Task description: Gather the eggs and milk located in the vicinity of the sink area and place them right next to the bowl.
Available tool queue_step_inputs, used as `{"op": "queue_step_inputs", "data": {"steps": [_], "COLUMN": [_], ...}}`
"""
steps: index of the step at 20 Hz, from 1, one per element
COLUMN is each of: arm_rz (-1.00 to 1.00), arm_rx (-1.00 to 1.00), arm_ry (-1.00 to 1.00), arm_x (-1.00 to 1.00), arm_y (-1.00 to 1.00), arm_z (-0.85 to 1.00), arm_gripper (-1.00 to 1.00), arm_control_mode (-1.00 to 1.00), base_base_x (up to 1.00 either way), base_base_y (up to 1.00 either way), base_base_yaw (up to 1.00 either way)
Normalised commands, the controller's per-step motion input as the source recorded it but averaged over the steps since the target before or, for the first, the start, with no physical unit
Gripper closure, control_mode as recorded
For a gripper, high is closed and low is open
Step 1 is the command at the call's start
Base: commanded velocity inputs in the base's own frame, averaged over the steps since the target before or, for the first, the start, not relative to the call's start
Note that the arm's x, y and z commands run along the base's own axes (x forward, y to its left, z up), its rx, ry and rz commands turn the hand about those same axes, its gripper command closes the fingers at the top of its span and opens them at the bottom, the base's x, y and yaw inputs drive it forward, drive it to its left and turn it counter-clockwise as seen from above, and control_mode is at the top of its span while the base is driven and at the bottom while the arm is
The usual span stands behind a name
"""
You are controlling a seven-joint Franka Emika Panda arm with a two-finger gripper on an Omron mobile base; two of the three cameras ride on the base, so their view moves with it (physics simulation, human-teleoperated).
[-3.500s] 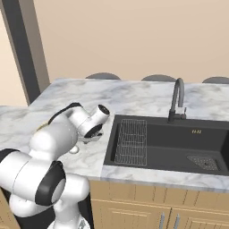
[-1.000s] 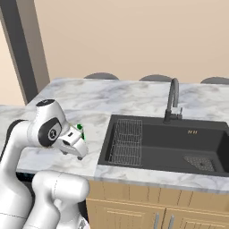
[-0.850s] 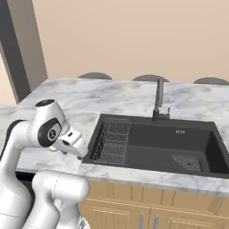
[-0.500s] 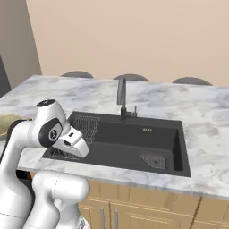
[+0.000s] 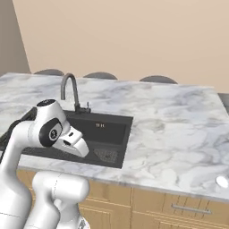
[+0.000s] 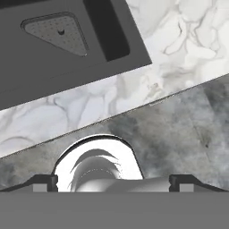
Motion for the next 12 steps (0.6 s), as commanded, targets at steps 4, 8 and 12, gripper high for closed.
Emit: {"op": "queue_step_inputs", "data": {"steps": [4,8,12], "arm_rz": [0.00,0.00,0.00], "arm_rx": [0.00,0.00,0.00], "arm_ry": [0.00,0.00,0.00], "arm_x": [0.00,0.00,0.00], "arm_y": [0.00,0.00,0.00], "arm_z": [0.00,0.00,0.00], "arm_gripper": [-1.00,-1.00,-1.00], "arm_control_mode": [1.00,1.00,1.00], "base_base_x": [0.00,0.00,0.00], "base_base_y": [-1.00,-1.00,-1.00], "base_base_yaw": [0.04,0.04,0.04]}}
